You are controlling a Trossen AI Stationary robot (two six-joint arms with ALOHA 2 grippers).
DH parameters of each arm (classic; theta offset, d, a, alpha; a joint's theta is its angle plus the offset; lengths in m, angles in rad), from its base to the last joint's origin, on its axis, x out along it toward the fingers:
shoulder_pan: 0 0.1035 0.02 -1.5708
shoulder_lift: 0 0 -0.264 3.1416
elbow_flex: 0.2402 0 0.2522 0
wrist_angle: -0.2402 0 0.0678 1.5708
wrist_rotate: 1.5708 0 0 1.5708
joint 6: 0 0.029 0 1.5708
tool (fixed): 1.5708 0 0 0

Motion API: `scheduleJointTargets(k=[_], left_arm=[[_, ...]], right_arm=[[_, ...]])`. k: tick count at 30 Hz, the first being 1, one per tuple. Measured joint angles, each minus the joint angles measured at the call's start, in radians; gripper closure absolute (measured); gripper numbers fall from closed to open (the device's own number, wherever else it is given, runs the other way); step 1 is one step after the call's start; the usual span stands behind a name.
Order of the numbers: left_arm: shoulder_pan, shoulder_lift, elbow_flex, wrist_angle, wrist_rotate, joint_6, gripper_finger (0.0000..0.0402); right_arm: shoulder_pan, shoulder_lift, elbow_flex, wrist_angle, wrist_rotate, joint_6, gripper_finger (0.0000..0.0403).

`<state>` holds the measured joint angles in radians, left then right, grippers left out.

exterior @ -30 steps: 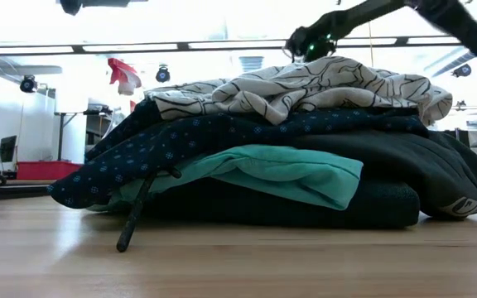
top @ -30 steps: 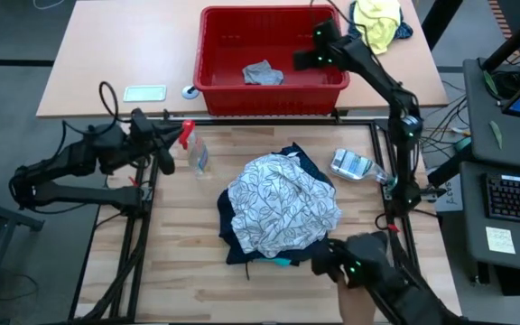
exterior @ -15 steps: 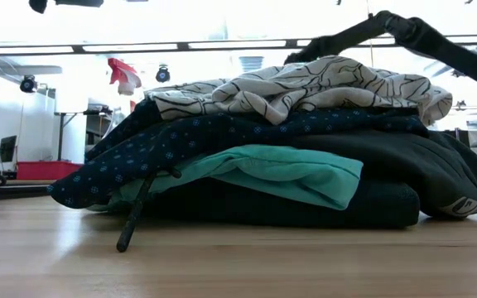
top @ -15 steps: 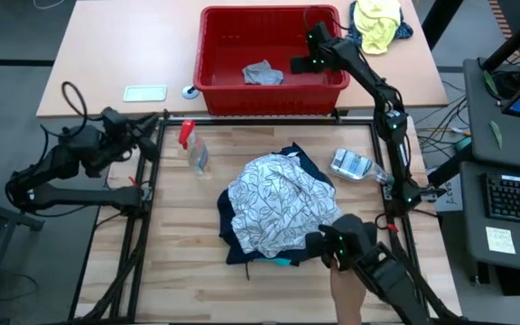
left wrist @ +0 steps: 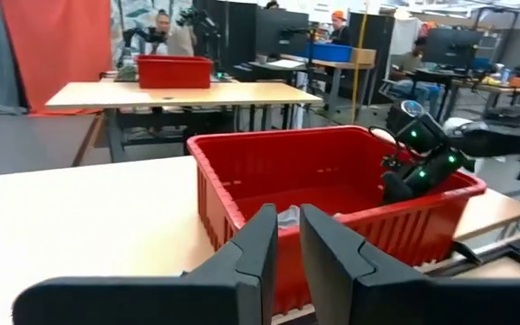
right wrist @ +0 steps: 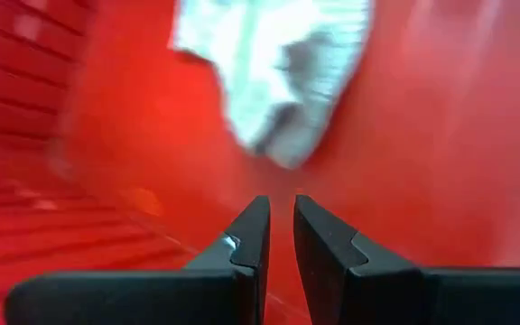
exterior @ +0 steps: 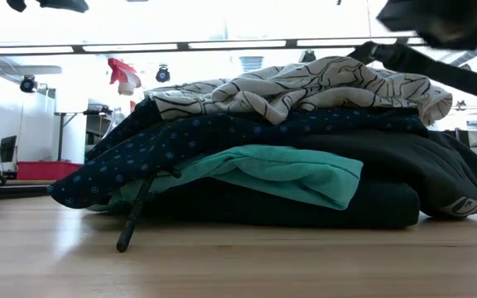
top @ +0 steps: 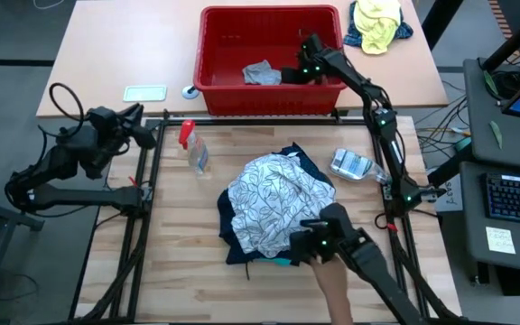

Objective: Fold Laundry from Bin
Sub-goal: Remove the gray shorts from the red bin

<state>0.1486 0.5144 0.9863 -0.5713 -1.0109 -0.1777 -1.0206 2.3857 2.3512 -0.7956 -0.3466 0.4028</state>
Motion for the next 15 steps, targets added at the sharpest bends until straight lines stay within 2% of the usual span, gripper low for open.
scheduleJointTargets(k=[2,10,15], left_arm=[[0.000,0.000,0.000,0.000,-0.020,0.000,0.0365],[0.000,-0.002,0.000,-0.009,-0.093,0.000,0.0365],[0.000,-0.002,0.000,-0.026,-0.165,0.000,0.0365]], right_arm=[[0.005,0.016,0.000,0.076,-0.035,0.027,0.0360],[0.043,0.038,0.002,0.426,-0.046,0.027,0.0360],[0.054,0.038,0.002,0.477,-0.037,0.030,0.0360]])
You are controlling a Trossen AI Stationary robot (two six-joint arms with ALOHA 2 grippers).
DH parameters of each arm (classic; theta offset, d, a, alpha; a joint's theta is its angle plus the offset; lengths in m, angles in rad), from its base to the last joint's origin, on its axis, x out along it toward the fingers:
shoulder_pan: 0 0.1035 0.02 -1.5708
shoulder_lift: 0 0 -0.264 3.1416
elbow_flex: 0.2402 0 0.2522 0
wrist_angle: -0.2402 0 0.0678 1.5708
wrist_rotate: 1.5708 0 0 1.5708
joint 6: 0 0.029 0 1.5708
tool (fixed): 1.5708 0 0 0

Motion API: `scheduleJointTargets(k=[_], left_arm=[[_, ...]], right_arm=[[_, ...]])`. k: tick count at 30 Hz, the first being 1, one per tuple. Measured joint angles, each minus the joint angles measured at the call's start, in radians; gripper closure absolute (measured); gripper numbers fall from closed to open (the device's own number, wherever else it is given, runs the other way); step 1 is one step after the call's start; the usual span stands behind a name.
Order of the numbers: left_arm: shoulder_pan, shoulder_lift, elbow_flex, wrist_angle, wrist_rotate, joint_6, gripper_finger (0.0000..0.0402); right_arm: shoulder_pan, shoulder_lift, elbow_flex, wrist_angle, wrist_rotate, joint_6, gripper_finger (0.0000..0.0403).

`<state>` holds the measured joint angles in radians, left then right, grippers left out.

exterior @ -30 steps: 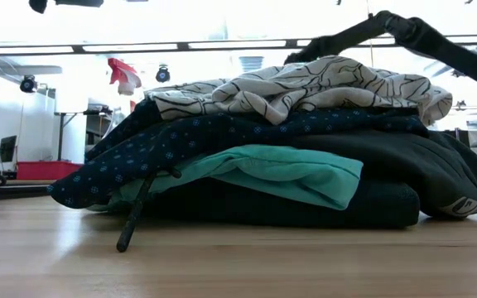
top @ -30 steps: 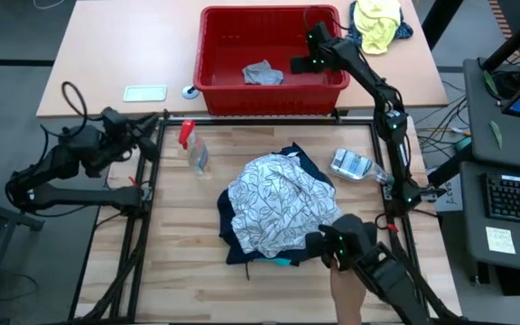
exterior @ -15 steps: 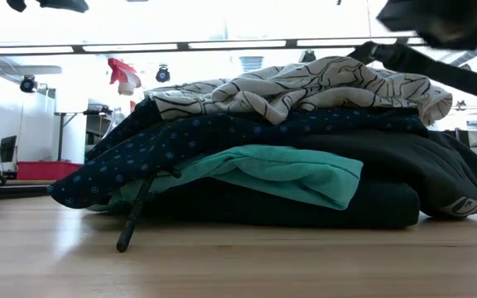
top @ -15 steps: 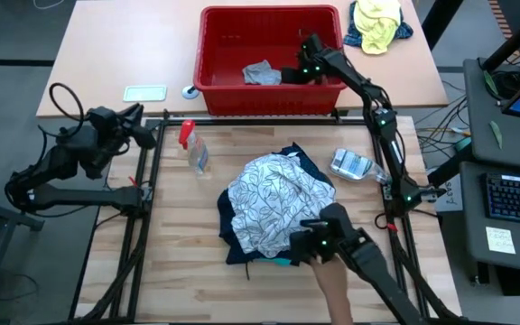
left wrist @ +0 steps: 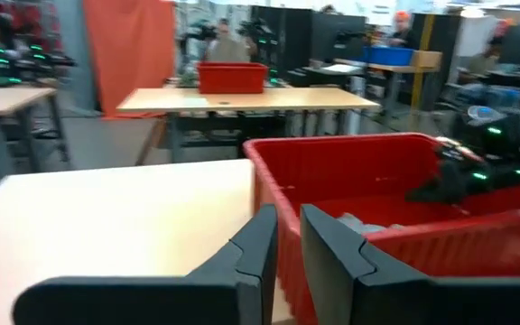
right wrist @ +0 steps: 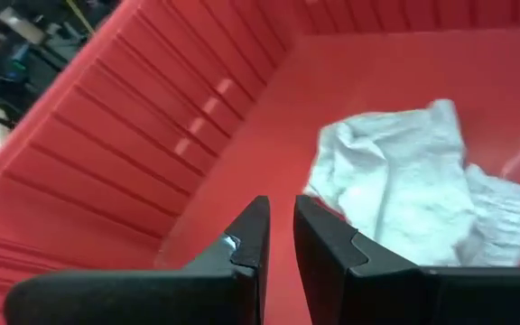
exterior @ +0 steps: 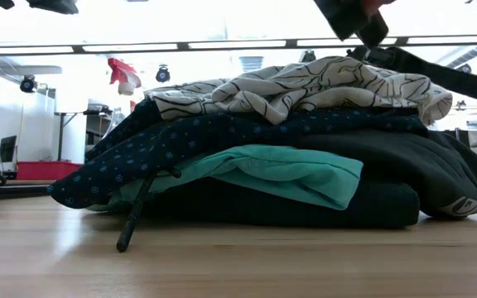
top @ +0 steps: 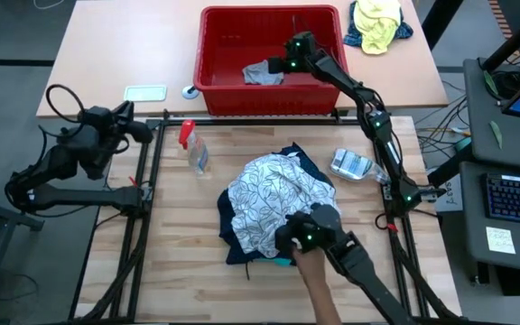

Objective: Fold Laundry from Bin
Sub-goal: Remove the gray shorts from the red bin

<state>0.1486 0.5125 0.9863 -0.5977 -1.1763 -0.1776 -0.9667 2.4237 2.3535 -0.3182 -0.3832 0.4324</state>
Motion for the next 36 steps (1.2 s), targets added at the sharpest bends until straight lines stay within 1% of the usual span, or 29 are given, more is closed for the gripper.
scheduleJointTargets(k=[2,4,6,9,13,16,20,22,25,28,30,36], left_arm=[[0.000,0.000,0.000,-0.006,-0.039,0.000,0.0365],[0.000,-0.001,0.000,-0.005,-0.067,0.000,0.0365],[0.000,-0.002,0.000,0.007,-0.071,0.000,0.0365],[0.000,-0.002,0.000,0.039,-0.071,0.000,0.0365],[0.000,0.000,0.000,0.086,-0.057,0.018,0.0365],[0.000,0.010,0.000,0.146,-0.013,0.058,0.0365],[0.000,0.056,0.000,0.279,0.016,0.148,0.0365],[0.000,0.091,0.002,0.347,0.018,0.206,0.0365],[0.007,0.159,0.044,0.400,0.030,0.267,0.0365],[0.032,0.235,0.120,0.400,0.077,0.304,0.0365],[0.065,0.291,0.176,0.390,0.135,0.330,0.0365],[0.232,0.457,0.364,0.262,0.343,0.315,0.0365]], right_arm=[[-0.002,0.004,0.000,-0.038,0.004,0.007,0.0360],[-0.009,0.014,0.000,-0.094,-0.043,-0.004,0.0360],[-0.012,0.022,0.000,-0.155,-0.108,-0.022,0.0360],[-0.008,0.026,0.000,-0.224,-0.156,-0.027,0.0360],[-0.011,0.037,0.003,-0.326,-0.267,-0.012,0.0360],[-0.008,0.037,0.005,-0.411,-0.280,-0.062,0.0360],[0.001,0.037,0.001,-0.459,-0.322,-0.145,0.0360],[0.002,0.038,0.000,-0.473,-0.323,-0.155,0.0360],[0.003,0.038,0.002,-0.488,-0.308,-0.150,0.0360],[0.004,0.038,0.002,-0.490,-0.309,-0.150,0.0360],[0.005,0.038,0.002,-0.487,-0.311,-0.154,0.0360],[0.005,0.038,0.000,-0.485,-0.301,-0.147,0.0360]])
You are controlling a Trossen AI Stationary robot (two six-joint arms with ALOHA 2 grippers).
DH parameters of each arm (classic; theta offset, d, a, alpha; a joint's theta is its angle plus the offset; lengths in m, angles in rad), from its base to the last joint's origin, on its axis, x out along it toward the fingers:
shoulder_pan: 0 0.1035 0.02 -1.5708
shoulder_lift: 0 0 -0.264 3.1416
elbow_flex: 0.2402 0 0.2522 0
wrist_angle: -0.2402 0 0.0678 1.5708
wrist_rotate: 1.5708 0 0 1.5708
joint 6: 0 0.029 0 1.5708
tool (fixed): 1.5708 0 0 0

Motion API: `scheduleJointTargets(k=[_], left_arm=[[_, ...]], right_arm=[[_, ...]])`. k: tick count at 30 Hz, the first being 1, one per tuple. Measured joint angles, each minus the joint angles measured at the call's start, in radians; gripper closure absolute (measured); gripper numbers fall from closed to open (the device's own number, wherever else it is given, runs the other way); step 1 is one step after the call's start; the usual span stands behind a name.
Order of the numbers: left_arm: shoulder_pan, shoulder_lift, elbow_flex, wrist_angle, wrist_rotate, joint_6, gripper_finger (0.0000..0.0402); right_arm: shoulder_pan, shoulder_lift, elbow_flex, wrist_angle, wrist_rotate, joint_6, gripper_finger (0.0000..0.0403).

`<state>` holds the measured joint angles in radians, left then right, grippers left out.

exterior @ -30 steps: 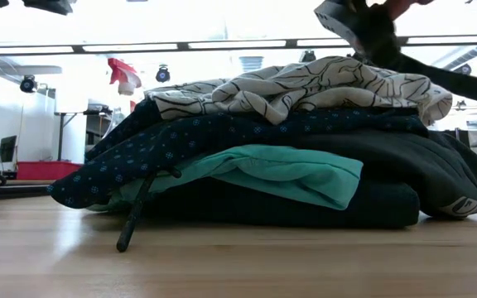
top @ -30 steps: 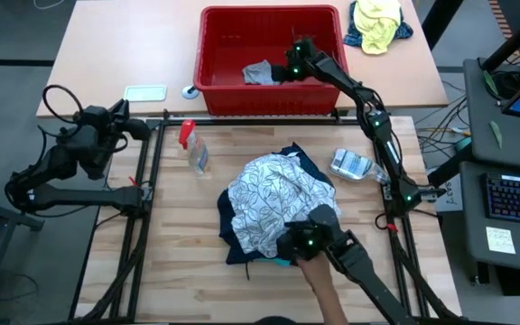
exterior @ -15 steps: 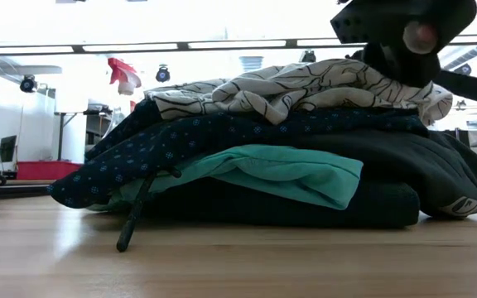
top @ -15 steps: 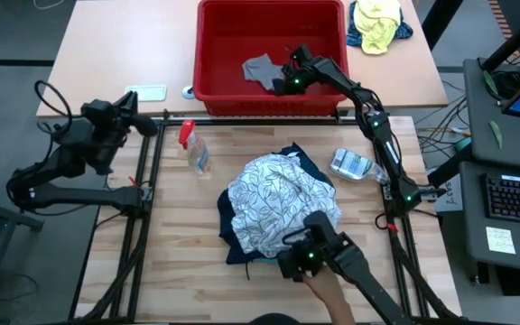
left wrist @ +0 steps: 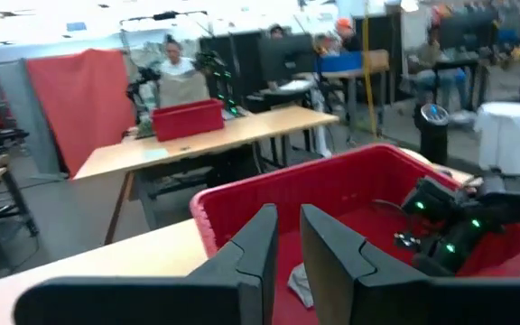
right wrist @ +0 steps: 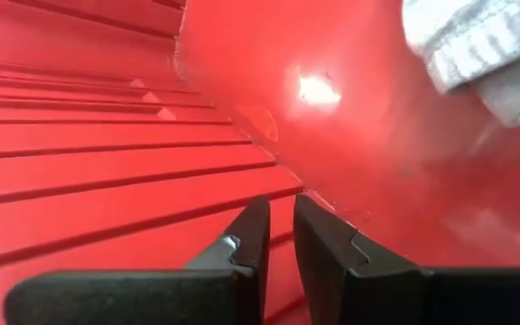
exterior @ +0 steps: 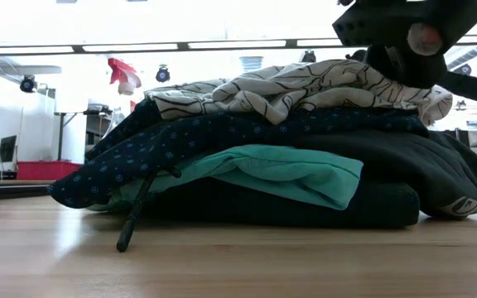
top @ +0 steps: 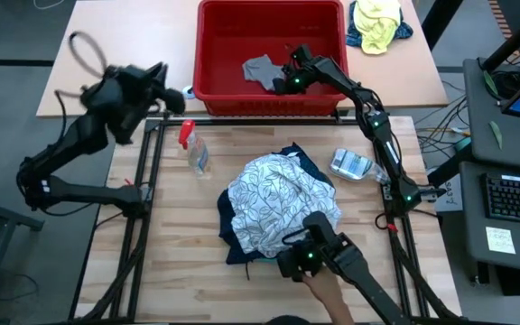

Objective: Fold Laundry from Bin
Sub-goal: Remove the gray shorts from the red bin

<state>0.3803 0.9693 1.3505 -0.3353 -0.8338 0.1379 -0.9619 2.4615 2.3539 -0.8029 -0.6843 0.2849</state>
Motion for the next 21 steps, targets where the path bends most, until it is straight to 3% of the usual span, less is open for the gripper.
scheduleJointTargets(k=[3,7,9,16,21], left_arm=[[0.063,0.069,0.091,-0.068,0.084,0.001,0.0365],[0.077,0.133,0.192,-0.168,0.091,0.011,0.0365],[0.076,0.150,0.228,-0.214,0.092,0.011,0.0365],[0.078,0.149,0.271,-0.271,0.091,0.011,0.0365],[0.078,0.131,0.271,-0.274,0.091,0.021,0.0365]], right_arm=[[-0.001,0.000,-0.001,0.043,0.059,0.106,0.0360],[-0.020,0.001,-0.003,0.168,0.149,0.262,0.0356],[-0.029,0.005,-0.005,0.223,0.146,0.297,0.0347],[-0.056,-0.001,-0.003,0.284,0.139,0.322,0.0282],[-0.060,-0.024,0.002,0.398,0.210,0.271,0.0239]])
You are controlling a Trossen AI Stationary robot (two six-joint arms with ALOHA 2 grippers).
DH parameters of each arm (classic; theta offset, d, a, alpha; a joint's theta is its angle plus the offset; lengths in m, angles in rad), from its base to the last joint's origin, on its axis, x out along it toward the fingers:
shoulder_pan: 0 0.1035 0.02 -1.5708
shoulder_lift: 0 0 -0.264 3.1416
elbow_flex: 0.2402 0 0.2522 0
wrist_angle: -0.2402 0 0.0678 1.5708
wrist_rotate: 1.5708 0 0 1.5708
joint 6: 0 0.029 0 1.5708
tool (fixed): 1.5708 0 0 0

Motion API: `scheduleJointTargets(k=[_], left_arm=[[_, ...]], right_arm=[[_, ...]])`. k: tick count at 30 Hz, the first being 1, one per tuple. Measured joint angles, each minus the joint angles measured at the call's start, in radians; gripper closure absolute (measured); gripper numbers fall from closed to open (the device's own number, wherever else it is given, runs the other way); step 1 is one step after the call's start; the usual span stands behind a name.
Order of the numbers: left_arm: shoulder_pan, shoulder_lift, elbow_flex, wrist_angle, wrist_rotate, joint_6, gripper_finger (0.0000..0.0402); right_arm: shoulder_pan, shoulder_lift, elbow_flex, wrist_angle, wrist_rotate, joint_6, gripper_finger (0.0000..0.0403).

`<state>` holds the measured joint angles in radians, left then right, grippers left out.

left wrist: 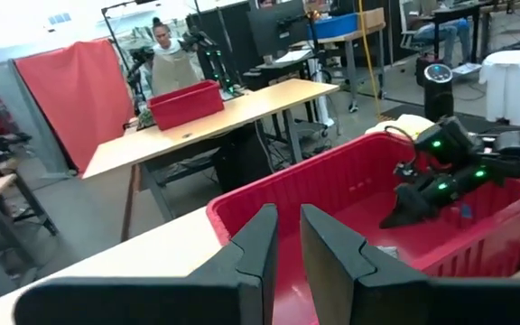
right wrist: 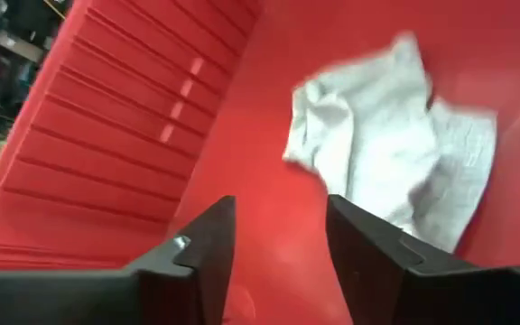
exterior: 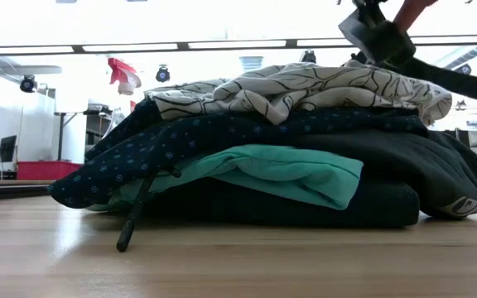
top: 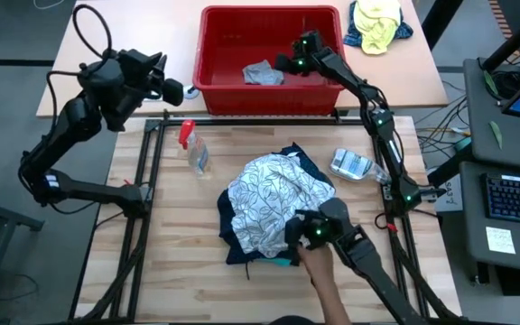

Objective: Fold Laundry from Bin
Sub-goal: Remove the gray shorts from the red bin

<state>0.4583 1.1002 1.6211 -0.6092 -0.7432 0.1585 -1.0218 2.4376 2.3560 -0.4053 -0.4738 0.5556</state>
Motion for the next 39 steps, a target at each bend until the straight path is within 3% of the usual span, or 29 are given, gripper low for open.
scheduleJointTargets(k=[8,11,16,22,26,32,39], left_arm=[[0.031,-0.004,0.000,0.001,-0.007,0.052,0.0365],[0.054,0.003,0.000,0.009,0.015,0.053,0.0365],[0.159,0.073,0.000,0.130,0.264,0.005,0.0365],[0.351,0.243,0.000,0.230,0.608,-0.109,0.0365],[0.403,0.365,0.033,0.276,0.655,-0.157,0.0365],[0.407,0.559,0.233,0.202,0.659,-0.142,0.0365],[0.436,0.809,0.662,-0.207,0.659,-0.123,0.0365]], right_arm=[[0.000,0.007,-0.001,-0.141,0.064,-0.324,0.0212],[0.000,-0.006,-0.001,-0.192,0.021,-0.335,0.0211],[-0.019,-0.107,-0.002,-0.274,-0.071,-0.275,0.0214],[-0.036,-0.286,0.003,-0.445,0.118,-0.471,0.0231],[-0.031,-0.350,-0.002,-0.512,0.191,-0.528,0.0244],[-0.036,-0.394,0.001,-0.563,0.198,-0.454,0.0256],[-0.035,-0.314,-0.001,-0.427,0.209,-0.397,0.0274]])
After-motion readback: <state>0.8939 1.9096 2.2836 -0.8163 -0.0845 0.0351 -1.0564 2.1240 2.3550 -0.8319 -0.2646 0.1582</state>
